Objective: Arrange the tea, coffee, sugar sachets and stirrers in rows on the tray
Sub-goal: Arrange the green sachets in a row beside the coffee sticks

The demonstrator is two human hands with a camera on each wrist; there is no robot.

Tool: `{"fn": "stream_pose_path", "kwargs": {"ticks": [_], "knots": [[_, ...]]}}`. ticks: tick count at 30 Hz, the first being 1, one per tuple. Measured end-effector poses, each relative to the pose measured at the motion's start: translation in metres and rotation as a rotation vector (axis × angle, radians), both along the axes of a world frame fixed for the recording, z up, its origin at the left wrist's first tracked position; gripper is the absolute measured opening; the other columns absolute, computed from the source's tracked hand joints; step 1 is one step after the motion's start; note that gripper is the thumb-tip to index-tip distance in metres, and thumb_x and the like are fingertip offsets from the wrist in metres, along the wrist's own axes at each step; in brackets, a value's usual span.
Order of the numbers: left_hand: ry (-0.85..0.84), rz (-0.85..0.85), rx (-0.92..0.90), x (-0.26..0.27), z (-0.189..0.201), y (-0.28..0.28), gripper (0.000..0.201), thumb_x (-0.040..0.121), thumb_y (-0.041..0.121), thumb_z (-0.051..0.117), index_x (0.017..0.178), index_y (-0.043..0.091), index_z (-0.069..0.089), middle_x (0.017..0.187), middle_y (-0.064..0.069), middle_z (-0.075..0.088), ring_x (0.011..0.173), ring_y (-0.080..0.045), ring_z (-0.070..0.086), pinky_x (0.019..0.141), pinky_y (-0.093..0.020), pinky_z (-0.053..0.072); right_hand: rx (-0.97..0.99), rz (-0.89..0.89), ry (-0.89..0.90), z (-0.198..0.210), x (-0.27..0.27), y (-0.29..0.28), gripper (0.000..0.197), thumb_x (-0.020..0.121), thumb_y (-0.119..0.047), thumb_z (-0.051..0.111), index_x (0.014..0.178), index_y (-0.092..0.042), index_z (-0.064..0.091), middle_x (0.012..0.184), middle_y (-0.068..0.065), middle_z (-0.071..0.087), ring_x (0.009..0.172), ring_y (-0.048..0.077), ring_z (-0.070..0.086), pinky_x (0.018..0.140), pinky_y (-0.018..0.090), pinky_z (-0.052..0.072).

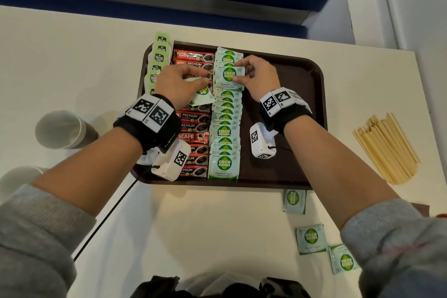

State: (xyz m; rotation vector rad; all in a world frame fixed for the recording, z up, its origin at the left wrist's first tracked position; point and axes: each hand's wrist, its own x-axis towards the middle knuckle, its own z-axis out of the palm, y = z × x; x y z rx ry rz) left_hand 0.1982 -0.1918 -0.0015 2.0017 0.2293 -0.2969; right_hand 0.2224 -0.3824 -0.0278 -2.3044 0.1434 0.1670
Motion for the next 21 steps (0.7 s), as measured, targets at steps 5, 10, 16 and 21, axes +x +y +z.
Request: {"fn": "stream_pose_path", "kwargs": {"ticks": [5, 10, 16, 21], "knots": [[-0.003, -0.005, 0.015, 0.0005, -0.0009, 0.0006, 0.009, 0.079, 0.029, 0.075, 0.087, 0.032, 0.07, 0.096, -0.003, 0.072, 0.09, -0.02, 0.067, 0.087, -0.041, 0.055, -0.058, -0.006, -0.027, -0.0024, 0.0015, 0.001, 0.03, 0.076, -0.015, 0.076, 0.103, -0.014, 0.064, 0.102, 0.004, 0.054, 0.082, 0.011, 0.05, 0.077, 0.021, 0.044], [-0.002, -0.011, 0.022, -0.0003, -0.0007, -0.0004, 0.01, 0.08, 0.029, 0.074, 0.09, 0.029, 0.07, 0.097, -0.003, 0.071, 0.089, -0.019, 0.066, 0.087, -0.04, 0.054, -0.059, -0.018, -0.032, -0.0044, 0.0022, 0.0016, 0.031, 0.074, -0.017, 0.078, 0.101, -0.014, 0.064, 0.102, 0.002, 0.051, 0.082, 0.01, 0.051, 0.077, 0.02, 0.046], [-0.028, -0.014, 0.017, -0.0006, -0.0021, -0.001, 0.017, 0.08, 0.029, 0.074, 0.097, 0.025, 0.07, 0.106, 0.001, 0.068, 0.099, -0.017, 0.065, 0.092, -0.036, 0.051, -0.069, -0.012, -0.024, -0.0023, 0.0021, 0.0013, 0.033, 0.074, -0.019, 0.079, 0.102, -0.013, 0.063, 0.107, 0.006, 0.053, 0.082, 0.01, 0.053, 0.078, 0.022, 0.049], [-0.011, -0.039, -0.041, -0.0008, -0.0018, -0.001, 0.024, 0.08, 0.022, 0.074, 0.098, 0.029, 0.062, 0.108, 0.001, 0.065, 0.101, -0.017, 0.063, 0.092, -0.042, 0.052, -0.116, 0.018, -0.07, 0.0033, -0.0032, 0.0004, 0.031, 0.08, -0.027, 0.074, 0.105, -0.014, 0.063, 0.103, 0.0, 0.05, 0.082, 0.006, 0.048, 0.066, 0.004, 0.036]]}}
